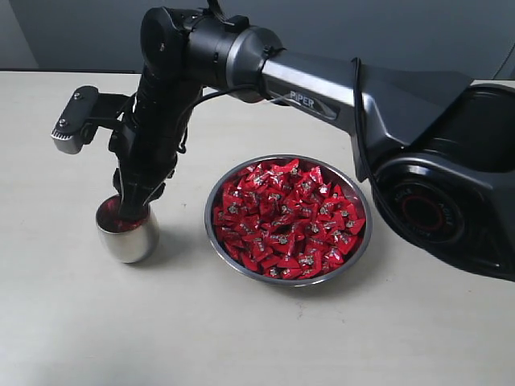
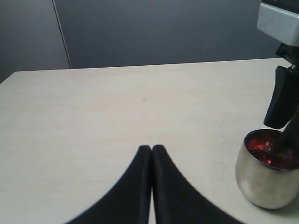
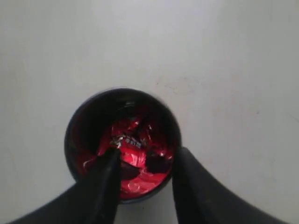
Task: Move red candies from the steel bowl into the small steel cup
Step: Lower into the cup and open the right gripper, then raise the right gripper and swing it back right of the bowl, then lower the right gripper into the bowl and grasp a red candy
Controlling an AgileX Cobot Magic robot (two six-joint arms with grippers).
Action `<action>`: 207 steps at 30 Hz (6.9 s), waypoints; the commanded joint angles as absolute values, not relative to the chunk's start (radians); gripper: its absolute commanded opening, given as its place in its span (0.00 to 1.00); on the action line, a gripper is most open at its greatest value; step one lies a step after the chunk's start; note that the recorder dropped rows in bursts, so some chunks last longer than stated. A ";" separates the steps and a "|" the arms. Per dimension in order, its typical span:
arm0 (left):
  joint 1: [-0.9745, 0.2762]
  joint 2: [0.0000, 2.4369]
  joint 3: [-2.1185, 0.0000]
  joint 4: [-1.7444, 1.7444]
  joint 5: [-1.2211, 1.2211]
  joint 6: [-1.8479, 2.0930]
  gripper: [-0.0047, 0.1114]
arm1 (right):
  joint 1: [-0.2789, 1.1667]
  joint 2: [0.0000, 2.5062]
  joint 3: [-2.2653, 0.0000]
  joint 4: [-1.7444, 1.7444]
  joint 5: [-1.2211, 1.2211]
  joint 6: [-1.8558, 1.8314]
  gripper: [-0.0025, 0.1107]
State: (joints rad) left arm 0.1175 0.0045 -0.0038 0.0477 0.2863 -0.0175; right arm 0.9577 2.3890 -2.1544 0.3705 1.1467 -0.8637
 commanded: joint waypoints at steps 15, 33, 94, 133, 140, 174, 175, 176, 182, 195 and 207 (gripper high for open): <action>0.118 0.000 0.000 0.045 0.284 -0.019 0.04 | 0.895 2.239 -2.162 0.195 1.221 -0.776 0.02; 0.118 0.000 0.000 0.045 0.284 -0.019 0.04 | 0.698 2.177 -2.158 0.355 1.221 -0.570 0.02; 0.118 0.000 0.000 0.045 0.284 -0.019 0.04 | 0.542 1.499 -0.726 0.465 0.078 -0.659 0.02; 0.118 0.000 0.000 0.045 0.284 -0.019 0.04 | 0.547 1.190 -0.430 1.000 -0.495 0.395 0.02; 0.118 0.000 0.000 0.045 0.284 -0.019 0.04 | 0.547 1.190 -0.471 -0.275 -0.643 -0.142 0.02; 0.118 0.000 0.000 0.045 0.284 -0.019 0.04 | 0.550 1.638 -0.995 0.292 0.517 -0.422 0.02; 0.118 0.000 0.000 0.045 0.284 -0.019 0.04 | 0.550 1.649 -1.015 0.367 0.554 -0.472 0.02; 0.118 0.000 0.000 0.045 0.284 -0.019 0.04 | 0.550 1.657 -1.034 0.442 0.583 -0.504 0.02; 0.118 0.000 0.000 0.045 0.284 -0.019 0.04 | 0.550 1.704 -1.053 0.554 0.579 -0.491 0.01; 0.118 0.000 0.000 0.045 0.284 -0.019 0.04 | 0.587 1.800 -1.089 0.417 0.620 -0.417 0.01; 0.118 0.000 0.000 0.045 0.284 -0.019 0.04 | 0.627 1.811 -1.172 0.387 0.746 -0.417 0.05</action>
State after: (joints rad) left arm 0.1175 0.0045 -0.0038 0.0477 0.2863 -0.0175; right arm 0.6156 1.8086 -1.1663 0.3880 0.7215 -0.4184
